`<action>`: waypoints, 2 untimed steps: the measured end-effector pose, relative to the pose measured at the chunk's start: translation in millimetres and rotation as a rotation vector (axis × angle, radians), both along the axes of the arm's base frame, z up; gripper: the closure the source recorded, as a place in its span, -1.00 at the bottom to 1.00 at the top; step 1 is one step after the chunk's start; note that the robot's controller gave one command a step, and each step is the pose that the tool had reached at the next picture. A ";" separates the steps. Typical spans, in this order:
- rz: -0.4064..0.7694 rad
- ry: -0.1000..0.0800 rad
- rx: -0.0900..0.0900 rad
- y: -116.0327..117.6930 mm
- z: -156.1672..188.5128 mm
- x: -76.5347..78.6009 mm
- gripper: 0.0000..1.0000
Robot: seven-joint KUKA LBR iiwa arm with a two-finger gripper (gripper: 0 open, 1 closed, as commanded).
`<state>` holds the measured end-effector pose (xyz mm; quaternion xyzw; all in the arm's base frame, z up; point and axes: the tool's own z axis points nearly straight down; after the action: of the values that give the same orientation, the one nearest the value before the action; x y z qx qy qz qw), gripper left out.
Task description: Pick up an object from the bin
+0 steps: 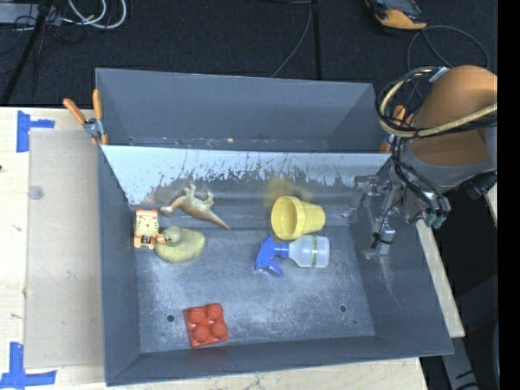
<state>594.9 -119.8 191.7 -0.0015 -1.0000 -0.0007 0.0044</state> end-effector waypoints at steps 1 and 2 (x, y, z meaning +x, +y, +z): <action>0.002 -0.008 -0.001 0.5 5.0 1.3 -1.00; 0.010 -0.011 -0.002 7.3 -40.9 1.0 -1.00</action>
Offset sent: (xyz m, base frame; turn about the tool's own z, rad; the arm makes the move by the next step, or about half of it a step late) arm -0.0038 0.0210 -0.1217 -0.0226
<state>595.9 -112.5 150.8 0.0033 -1.0000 0.0002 -0.0013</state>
